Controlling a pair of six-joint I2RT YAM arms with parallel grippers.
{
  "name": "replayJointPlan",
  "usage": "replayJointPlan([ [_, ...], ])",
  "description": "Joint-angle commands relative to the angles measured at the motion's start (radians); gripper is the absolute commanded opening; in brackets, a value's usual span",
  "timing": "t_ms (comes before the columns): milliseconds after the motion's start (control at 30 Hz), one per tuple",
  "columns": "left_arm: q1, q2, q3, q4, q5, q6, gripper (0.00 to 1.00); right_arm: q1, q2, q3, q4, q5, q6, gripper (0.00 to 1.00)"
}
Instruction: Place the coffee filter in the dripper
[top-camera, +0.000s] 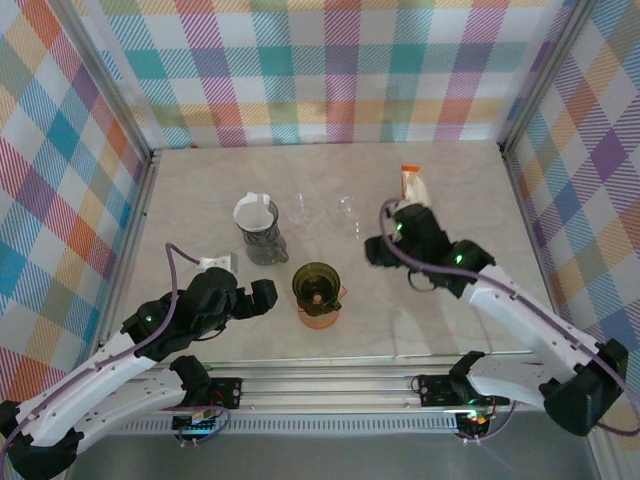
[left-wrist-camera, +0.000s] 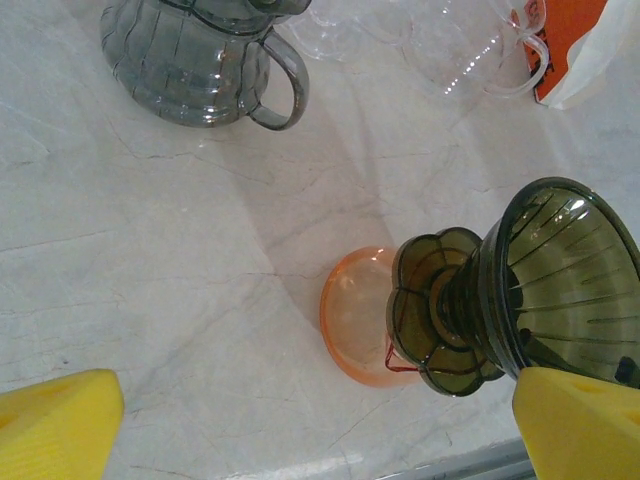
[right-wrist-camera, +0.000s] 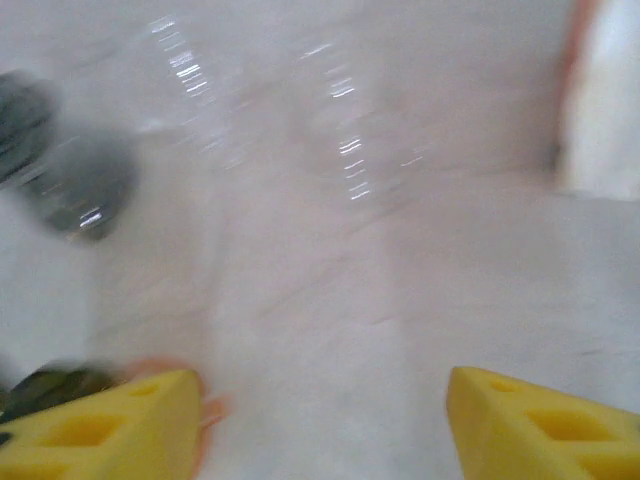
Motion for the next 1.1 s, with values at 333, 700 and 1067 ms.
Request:
replayJointPlan([
  [333, 0.016, 0.062, -0.005, 0.047, 0.020, 0.005, 1.00, -0.355, 0.508, 0.319, 0.080, -0.036, -0.212, 0.33],
  [700, 0.030, 0.141, 0.031, 0.067, 0.030, 0.035, 1.00, -0.380, 0.777, 0.591, 0.030, 0.015, -0.317, 0.26],
  [1067, 0.055, 0.185, 0.049, 0.086, 0.060, 0.052, 1.00, -0.383, 0.868, 0.674, 0.030, 0.045, -0.333, 0.26],
])
